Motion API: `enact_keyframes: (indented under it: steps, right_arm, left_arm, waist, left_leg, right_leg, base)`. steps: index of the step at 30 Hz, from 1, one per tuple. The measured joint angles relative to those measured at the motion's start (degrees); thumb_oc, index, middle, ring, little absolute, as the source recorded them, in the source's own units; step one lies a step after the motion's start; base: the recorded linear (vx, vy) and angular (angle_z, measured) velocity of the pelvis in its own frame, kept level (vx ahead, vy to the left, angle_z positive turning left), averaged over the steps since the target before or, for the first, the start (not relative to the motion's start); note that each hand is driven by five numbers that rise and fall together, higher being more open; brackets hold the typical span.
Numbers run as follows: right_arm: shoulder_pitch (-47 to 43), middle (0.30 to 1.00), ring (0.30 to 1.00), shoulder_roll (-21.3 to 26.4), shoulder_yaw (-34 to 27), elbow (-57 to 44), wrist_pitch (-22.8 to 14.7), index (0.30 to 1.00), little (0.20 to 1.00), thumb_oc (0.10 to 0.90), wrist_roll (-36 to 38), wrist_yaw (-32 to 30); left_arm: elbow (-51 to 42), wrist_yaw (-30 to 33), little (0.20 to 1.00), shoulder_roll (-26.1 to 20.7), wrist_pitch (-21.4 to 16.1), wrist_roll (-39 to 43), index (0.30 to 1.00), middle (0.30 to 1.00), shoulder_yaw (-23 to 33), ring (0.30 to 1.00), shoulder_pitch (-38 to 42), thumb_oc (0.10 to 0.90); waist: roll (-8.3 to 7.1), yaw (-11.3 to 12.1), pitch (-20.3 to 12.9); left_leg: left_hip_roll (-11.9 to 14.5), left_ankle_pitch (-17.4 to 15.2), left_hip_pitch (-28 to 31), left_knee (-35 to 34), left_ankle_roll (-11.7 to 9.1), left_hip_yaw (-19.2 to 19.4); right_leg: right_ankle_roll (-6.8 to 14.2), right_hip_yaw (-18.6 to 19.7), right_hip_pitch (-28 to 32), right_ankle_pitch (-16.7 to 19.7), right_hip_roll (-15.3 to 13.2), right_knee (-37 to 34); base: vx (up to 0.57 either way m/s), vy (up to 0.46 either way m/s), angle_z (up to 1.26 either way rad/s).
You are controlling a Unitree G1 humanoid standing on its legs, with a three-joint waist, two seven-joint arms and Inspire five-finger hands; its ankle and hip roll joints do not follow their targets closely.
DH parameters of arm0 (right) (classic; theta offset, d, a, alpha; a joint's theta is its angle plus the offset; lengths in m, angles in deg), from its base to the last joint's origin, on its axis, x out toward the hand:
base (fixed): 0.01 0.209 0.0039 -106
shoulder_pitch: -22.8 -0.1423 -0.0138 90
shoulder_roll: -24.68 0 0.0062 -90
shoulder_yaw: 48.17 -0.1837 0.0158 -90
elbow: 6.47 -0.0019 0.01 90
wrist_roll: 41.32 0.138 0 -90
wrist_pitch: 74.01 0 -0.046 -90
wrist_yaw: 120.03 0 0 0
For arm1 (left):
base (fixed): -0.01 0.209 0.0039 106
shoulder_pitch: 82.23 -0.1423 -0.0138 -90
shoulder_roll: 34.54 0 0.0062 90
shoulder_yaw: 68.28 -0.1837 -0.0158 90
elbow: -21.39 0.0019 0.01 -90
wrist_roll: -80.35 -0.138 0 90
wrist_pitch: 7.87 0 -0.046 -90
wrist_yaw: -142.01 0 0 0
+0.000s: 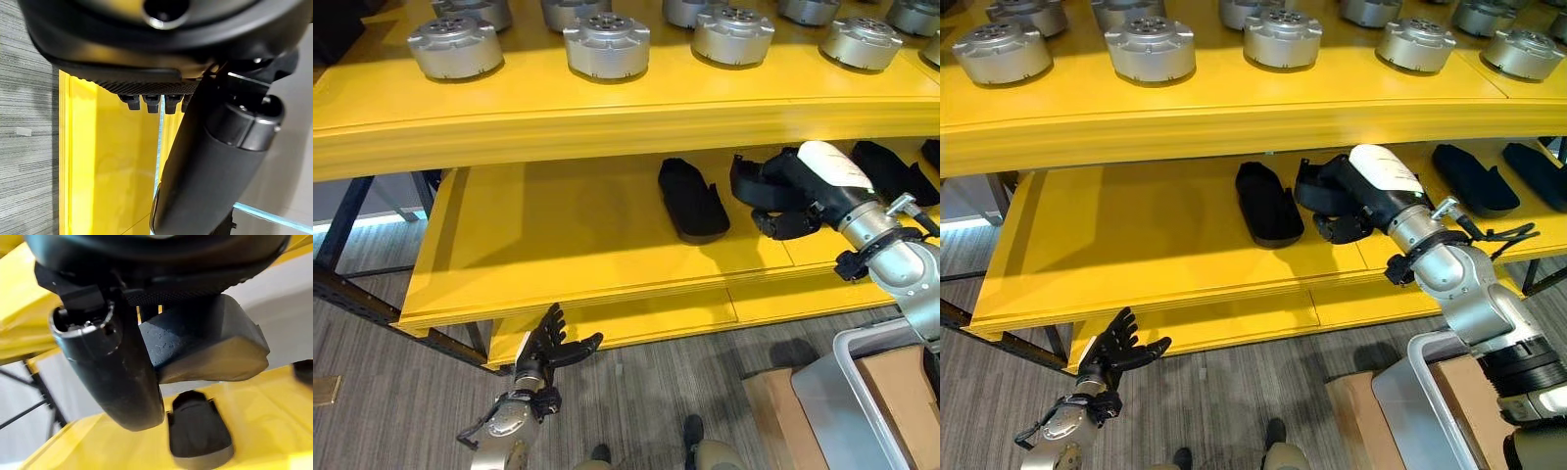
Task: Move parts from the plastic box to the shelf.
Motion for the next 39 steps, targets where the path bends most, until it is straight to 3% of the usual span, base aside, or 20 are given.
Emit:
enact_keyframes:
  steps: [6,7,8,9,10,11,12,13,15,16,17,19,20,23,24,25,29,35,39]
  right_arm:
    - [-2.51,0.300,0.300,0.06,3.70,0.29,0.43,0.300,0.300,0.400,-0.08,0.14]
    - [-2.92,0.300,0.300,-0.01,4.20,0.33,0.41,0.300,0.300,0.400,-0.07,0.10]
    - [-5.01,0.300,0.300,-0.37,5.76,0.85,0.29,0.300,0.300,0.400,-0.09,0.02]
    - [-6.80,0.300,0.300,-0.36,7.07,1.33,0.16,0.300,0.300,0.400,-0.10,0.04]
    - [-9.19,0.300,0.300,-0.69,9.07,2.80,-0.08,0.300,0.300,0.400,-0.06,0.03]
    - [-11.84,0.300,0.300,-0.81,11.34,4.41,-0.01,0.300,0.300,0.400,-0.16,0.04]
    - [-11.85,0.300,0.300,-1.09,11.69,4.65,0.01,0.300,0.300,0.400,-0.27,0.04]
    - [-11.87,0.300,0.300,-1.71,11.98,4.72,0.04,0.300,0.300,0.400,-0.30,-0.06]
    - [-12.40,0.300,0.300,-1.77,12.17,4.32,-0.20,0.300,0.300,0.400,-0.30,-0.65]
    - [-13.03,0.300,0.300,-1.99,12.15,4.08,-0.24,0.300,0.300,0.400,-0.34,-1.41]
    - [-13.27,0.300,0.300,-1.93,12.15,3.99,-0.22,0.300,0.300,0.400,-0.51,-1.92]
    - [-13.22,0.300,0.300,-1.24,12.19,3.12,0.15,0.300,0.300,0.400,-1.22,-2.17]
    - [-13.19,0.300,0.300,-1.05,12.22,2.84,0.17,0.300,0.300,0.400,-1.61,-2.13]
    - [-13.43,0.300,0.300,1.12,12.16,1.21,0.09,0.300,0.300,0.400,-2.92,-2.27]
    - [-13.20,0.300,0.300,1.59,11.82,0.93,0.16,0.300,0.300,0.400,-2.94,-2.38]
    - [-11.97,0.300,0.300,2.47,10.83,-0.15,0.35,0.300,0.300,0.400,-3.18,-2.37]
    - [-11.93,0.300,0.300,2.71,10.72,-2.02,0.24,0.300,0.300,0.400,-3.66,-2.27]
    - [-11.96,0.300,0.300,2.73,11.05,-2.81,-0.75,0.300,0.300,0.400,-6.32,-1.80]
    - [-14.41,0.300,0.300,2.76,13.75,-1.97,-0.11,0.300,0.300,0.400,-7.81,-1.72]
  left_arm:
    - [0.34,0.90,1.000,0.57,-0.02,0.56,1.000,1.000,0.69,1.000,-1.15,0.900]
    - [0.52,0.89,1.000,0.62,-0.03,1.51,1.000,1.000,0.87,1.000,-0.79,0.900]
    - [1.08,1.05,1.000,0.87,-0.15,4.13,1.000,1.000,1.01,1.000,-0.61,0.900]
    - [1.23,1.02,1.000,0.72,-0.16,4.61,1.000,1.000,1.04,1.000,-0.10,0.900]
    - [1.31,1.11,1.000,0.31,-0.14,4.64,1.000,1.000,0.69,1.000,-0.21,0.900]
    - [1.15,1.03,1.000,-0.02,-0.10,4.64,1.000,1.000,0.32,1.000,-0.83,0.900]
    - [1.15,1.15,1.000,0.09,-0.10,4.68,1.000,1.000,0.26,1.000,-1.62,0.900]
    - [1.20,1.03,1.000,-0.66,-0.08,4.67,1.000,1.000,0.32,1.000,-2.61,0.900]
    - [1.11,1.12,1.000,-0.82,-0.06,4.68,1.000,1.000,1.17,1.000,-3.36,0.900]
    - [1.41,1.11,1.000,-0.89,0.40,4.66,1.000,1.000,1.05,1.000,-3.57,0.900]
    - [1.40,1.12,1.000,-0.76,0.71,4.66,1.000,1.000,0.86,1.000,-3.46,0.900]
    - [1.21,0.76,1.000,-0.45,1.26,4.95,1.000,1.000,-0.37,1.000,-3.58,0.900]
    - [1.22,0.69,1.000,-0.45,1.24,5.11,1.000,1.000,-0.74,1.000,-3.56,0.900]
    - [1.09,0.43,1.000,0.44,1.36,6.72,1.000,1.000,-1.60,1.000,-2.74,0.900]
    - [0.80,0.14,1.000,0.12,1.32,6.70,1.000,1.000,-1.49,1.000,-2.51,0.900]
    - [0.98,0.01,1.000,-0.23,1.34,6.70,1.000,1.000,-0.70,1.000,-1.03,0.900]
    - [0.04,0.56,1.000,-0.32,1.17,6.69,1.000,1.000,1.75,1.000,0.17,0.900]
    - [0.10,1.25,1.000,-0.47,1.06,6.65,1.000,1.000,3.01,1.000,1.03,0.900]
    - [0.04,0.87,1.000,-0.38,1.13,6.63,1.000,1.000,0.44,1.000,0.96,0.900]
  waist:
    - [0.16,1.54,-0.69]
    - [-0.18,1.42,-0.87]
    - [-0.49,3.27,-1.08]
    - [-1.04,3.74,-0.95]
    - [-1.19,4.68,-0.92]
    - [-1.51,6.97,-0.78]
    - [-1.55,7.80,-0.76]
    - [-2.09,7.06,-0.46]
    - [-2.44,6.58,-0.28]
    - [-2.09,6.01,-0.01]
    - [-1.99,5.57,0.24]
    - [-1.81,5.10,0.33]
    - [-1.54,5.10,0.38]
    - [1.24,3.88,0.57]
    - [1.46,3.13,0.56]
    - [0.07,2.90,0.62]
    - [0.52,3.98,0.49]
    - [0.20,6.85,0.50]
    - [-0.63,7.61,0.53]
  left_leg:
    - [1.41,0.68,-1.73,1.25,-1.30,-2.99]
    - [1.53,0.42,-2.90,3.07,-1.76,-3.39]
    - [1.38,0.63,-8.11,10.36,-3.08,-2.95]
    - [0.59,0.73,-11.22,15.21,-3.42,-3.18]
    - [0.22,1.93,-14.32,19.93,-4.87,-3.92]
    - [-0.08,4.00,-16.93,24.42,-4.61,-5.48]
    - [0.06,4.16,-16.66,24.36,-3.11,-5.48]
    - [5.32,3.02,-16.79,20.66,-2.21,-2.28]
    - [11.33,3.47,-13.93,10.63,-2.90,-1.63]
    - [16.80,4.18,-12.68,3.82,-4.04,0.77]
    - [18.76,4.64,-11.84,0.76,-4.35,2.88]
    - [20.74,5.39,-10.09,-1.10,-4.49,6.63]
    - [20.74,5.43,-9.65,-1.06,-4.48,6.26]
    - [18.83,6.54,-7.56,0.09,-2.86,6.73]
    - [18.26,6.08,-7.43,0.55,-5.27,7.14]
    - [15.21,5.91,-7.76,1.40,-6.63,7.38]
    - [9.76,5.04,-7.22,2.01,-5.74,8.21]
    - [5.69,3.07,-6.31,3.13,-3.33,7.95]
    - [5.99,2.04,-7.48,4.93,-3.40,7.73]
  right_leg:
    - [-1.44,-2.47,-0.77,-3.07,1.56,3.21]
    - [-2.25,-1.10,-1.39,-4.66,2.09,4.37]
    - [-3.83,-0.85,-3.79,-7.15,4.19,8.54]
    - [-5.61,-0.76,-4.45,-8.16,4.43,9.12]
    - [-5.96,-1.21,-5.35,-8.34,4.38,10.10]
    - [-7.01,-1.12,-5.94,-8.24,3.81,10.71]
    - [-7.28,-1.47,-5.50,-8.31,3.89,10.72]
    - [-8.59,-3.59,-4.46,-9.16,4.21,10.17]
    - [-10.04,-4.18,-5.22,-10.02,5.91,10.85]
    - [-8.30,-4.52,-5.69,-10.35,7.16,11.29]
    - [-9.21,-4.88,-5.96,-10.58,7.65,11.79]
    - [-8.71,-4.66,-6.19,-11.13,7.95,12.88]
    - [-8.29,-4.23,-6.20,-11.23,8.25,13.11]
    - [-7.30,-3.55,-7.16,-12.21,8.04,15.79]
    - [-6.47,-3.37,-7.61,-13.03,7.31,17.05]
    - [-4.87,-3.33,-8.20,-13.59,3.71,18.66]
    - [-1.04,-1.81,-5.48,-11.11,-0.88,14.17]
    - [2.11,-2.83,1.67,-6.71,-4.03,3.61]
    - [2.37,-3.13,2.33,-5.53,-3.56,1.71]
  base:
    - [0.04,-0.200,0.27]
    - [-0.13,-0.210,0.56]
    - [-0.15,-0.251,0.58]
    - [-0.12,-0.152,0.47]
    - [0.03,-0.074,0.10]
    - [0.09,-0.002,0.03]
    - [0.15,0.008,0.33]
    - [0.14,0.093,0.65]
    - [0.12,0.120,0.44]
    - [0.12,0.129,0.13]
    - [0.09,0.082,0.10]
    - [0.09,0.156,-0.10]
    - [0.15,0.258,-0.38]
    - [0.12,0.156,-0.24]
    - [0.19,0.244,0.11]
    - [0.15,0.209,0.18]
    - [0.10,0.169,0.08]
    - [0.08,0.126,0.14]
    - [0.07,0.036,0.00]
